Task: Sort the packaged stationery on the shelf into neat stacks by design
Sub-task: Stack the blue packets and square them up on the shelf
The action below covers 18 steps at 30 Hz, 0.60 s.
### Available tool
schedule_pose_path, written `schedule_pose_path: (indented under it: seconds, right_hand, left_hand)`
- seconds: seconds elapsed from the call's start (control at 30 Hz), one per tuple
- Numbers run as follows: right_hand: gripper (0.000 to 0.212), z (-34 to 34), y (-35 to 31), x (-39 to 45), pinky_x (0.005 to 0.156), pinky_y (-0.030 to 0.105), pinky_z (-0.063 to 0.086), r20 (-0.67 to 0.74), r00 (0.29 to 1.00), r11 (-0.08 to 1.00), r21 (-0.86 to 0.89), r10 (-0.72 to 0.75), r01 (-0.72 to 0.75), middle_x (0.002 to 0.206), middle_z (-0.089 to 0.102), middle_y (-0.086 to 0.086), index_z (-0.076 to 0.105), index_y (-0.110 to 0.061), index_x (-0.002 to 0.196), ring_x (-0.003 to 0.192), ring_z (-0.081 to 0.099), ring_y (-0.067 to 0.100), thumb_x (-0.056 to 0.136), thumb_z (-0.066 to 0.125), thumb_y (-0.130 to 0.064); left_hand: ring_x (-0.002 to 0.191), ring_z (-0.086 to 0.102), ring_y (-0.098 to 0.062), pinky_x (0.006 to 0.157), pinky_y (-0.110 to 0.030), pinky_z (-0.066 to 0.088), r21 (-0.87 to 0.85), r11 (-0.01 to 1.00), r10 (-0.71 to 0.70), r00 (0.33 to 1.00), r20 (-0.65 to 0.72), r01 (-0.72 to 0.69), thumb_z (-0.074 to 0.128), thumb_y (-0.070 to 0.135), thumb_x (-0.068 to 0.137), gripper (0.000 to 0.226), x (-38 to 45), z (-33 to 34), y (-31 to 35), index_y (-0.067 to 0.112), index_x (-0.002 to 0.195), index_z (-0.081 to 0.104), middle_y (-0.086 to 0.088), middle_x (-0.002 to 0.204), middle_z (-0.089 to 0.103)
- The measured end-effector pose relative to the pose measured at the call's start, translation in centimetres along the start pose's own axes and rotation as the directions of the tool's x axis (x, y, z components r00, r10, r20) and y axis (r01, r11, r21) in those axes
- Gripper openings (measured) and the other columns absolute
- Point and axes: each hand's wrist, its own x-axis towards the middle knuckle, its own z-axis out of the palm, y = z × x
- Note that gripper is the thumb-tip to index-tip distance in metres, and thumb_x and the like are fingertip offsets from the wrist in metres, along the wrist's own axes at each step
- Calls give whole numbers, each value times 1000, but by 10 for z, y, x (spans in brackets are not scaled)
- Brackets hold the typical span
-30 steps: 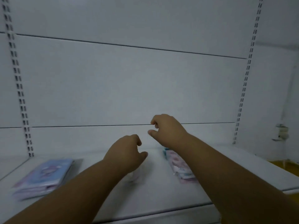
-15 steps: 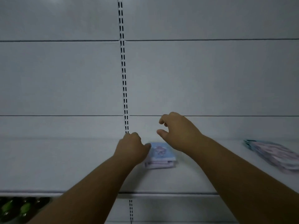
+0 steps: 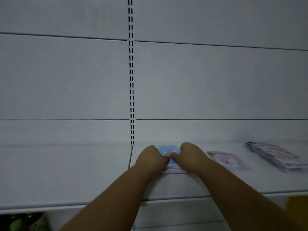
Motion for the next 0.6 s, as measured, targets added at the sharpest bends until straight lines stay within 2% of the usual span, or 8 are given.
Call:
schedule_pose_path:
  seconds: [0.03,0.07,0.17,0.2,0.3,0.4,0.5,0.6]
  right_hand:
    - [34,1,1,0,72,25,33,-18,1000,997,70,15,-14,102,62,14,59,-9,92,103,60,29,88,60,-43]
    - [28,2,3,0,70,26,38,-33,999,984,177,35,-28,95,62,11,58,-12,86,98,63,28,86,65,-39]
    - [19,3,2,-6,74,35,59,-13,997,818,573,72,-51,92,72,9,69,-10,94,83,71,23,80,74,-22]
    - [22,3,-1,-7,77,35,59,-1,998,800,598,63,-50,94,73,10,71,-8,100,84,72,23,81,73,-18]
    - [29,5,-7,-7,76,31,52,36,998,913,404,48,-59,103,71,12,69,-7,107,95,68,27,84,69,-26]
    - [35,5,-2,2,62,24,44,85,991,915,381,105,-130,97,68,12,66,-6,106,84,66,23,82,70,-32]
    - [31,6,1,10,45,19,36,116,982,832,522,150,-188,87,62,10,65,-3,102,61,56,12,79,74,-22]
    - [31,12,3,14,53,25,50,144,973,692,685,182,-230,88,70,16,70,2,95,66,66,22,69,80,-10]
  left_hand:
    - [103,62,-27,73,-27,42,-40,999,11,1000,-14,-11,53,18,96,8,-2,0,1,15,100,59,-20,123,64]
    - [100,63,-25,75,-27,45,-90,996,17,999,-39,-20,55,15,94,18,-3,0,-1,11,111,61,-18,124,65]
    - [77,69,-15,61,-26,57,-362,932,-54,996,-73,24,65,6,78,25,6,4,-9,7,103,63,-11,104,73]
    - [77,71,-19,62,-29,59,-412,910,-88,994,-68,52,66,6,73,27,9,5,-9,7,101,66,-11,100,74]
    - [89,71,-28,70,-32,58,-307,944,-132,991,-21,119,66,12,77,26,13,5,-4,4,102,70,-14,100,73]
    - [90,66,-27,61,-25,46,-143,984,-102,994,25,104,61,14,87,16,15,4,-3,5,98,68,-17,99,68]
    - [96,69,-30,60,-24,45,-196,975,-100,995,23,102,61,9,85,21,18,6,-4,0,102,70,-19,102,71]
    - [86,71,-24,63,-23,54,-338,933,-124,992,18,123,66,3,81,28,20,2,-7,0,109,71,-13,101,74]
